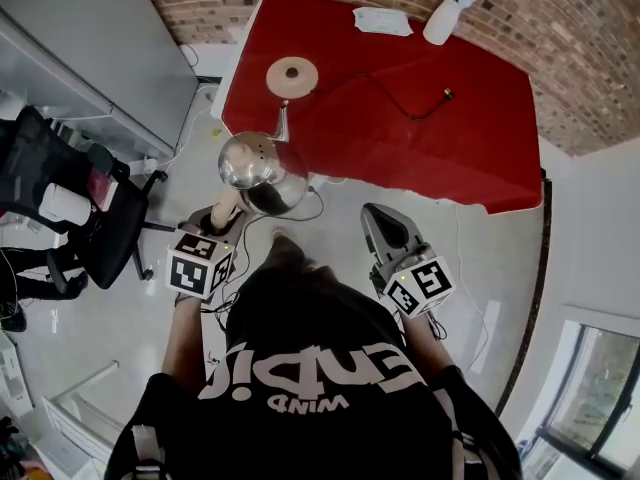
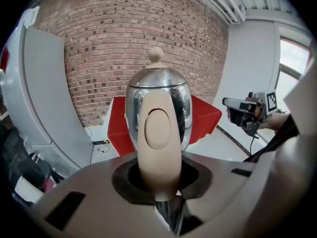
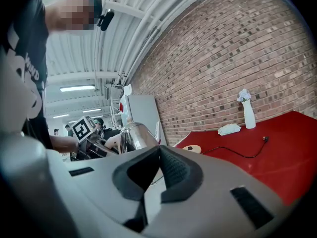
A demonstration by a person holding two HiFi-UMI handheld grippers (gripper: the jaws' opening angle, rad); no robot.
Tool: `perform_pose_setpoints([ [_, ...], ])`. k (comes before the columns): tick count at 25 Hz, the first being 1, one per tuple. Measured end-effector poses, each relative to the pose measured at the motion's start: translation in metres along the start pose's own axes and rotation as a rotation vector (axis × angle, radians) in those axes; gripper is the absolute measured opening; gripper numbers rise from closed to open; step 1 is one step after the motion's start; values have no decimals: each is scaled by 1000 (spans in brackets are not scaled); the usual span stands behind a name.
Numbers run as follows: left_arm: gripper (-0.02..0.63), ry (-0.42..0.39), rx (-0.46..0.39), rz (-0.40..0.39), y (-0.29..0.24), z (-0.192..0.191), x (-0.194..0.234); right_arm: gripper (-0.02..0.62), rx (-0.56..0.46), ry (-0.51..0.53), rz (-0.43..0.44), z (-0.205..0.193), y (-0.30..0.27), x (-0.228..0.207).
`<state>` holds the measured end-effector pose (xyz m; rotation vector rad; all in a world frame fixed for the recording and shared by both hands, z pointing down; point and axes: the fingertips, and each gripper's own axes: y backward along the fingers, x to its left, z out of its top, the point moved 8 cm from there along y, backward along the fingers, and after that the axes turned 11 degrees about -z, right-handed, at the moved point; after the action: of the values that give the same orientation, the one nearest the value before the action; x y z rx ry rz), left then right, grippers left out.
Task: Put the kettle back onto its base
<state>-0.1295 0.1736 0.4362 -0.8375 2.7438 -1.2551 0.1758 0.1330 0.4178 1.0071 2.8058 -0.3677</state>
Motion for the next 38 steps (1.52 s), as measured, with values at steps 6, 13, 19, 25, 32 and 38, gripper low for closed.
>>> perform_pose_setpoints([
  [6, 77, -6, -1, 0, -13, 20, 24, 21, 21, -14, -28, -3, -17, -12],
  [13, 77, -14, 7, -17, -31, 48, 64, 20, 28, -18, -49, 2, -62, -21],
  [19, 77, -27, 19, -38, -49, 71, 108, 21, 38, -11, -62, 11, -112, -23],
  [25, 77, -65, 27, -69, -58, 101, 153, 20, 36, 6, -84, 30, -160, -17],
  [32, 77, -99, 47, -90, -71, 130, 183, 21, 26, 22, -93, 49, -192, -20],
  [38, 77, -92, 53, -90, -89, 147, 192, 21, 13, 16, -83, 60, -215, -39],
])
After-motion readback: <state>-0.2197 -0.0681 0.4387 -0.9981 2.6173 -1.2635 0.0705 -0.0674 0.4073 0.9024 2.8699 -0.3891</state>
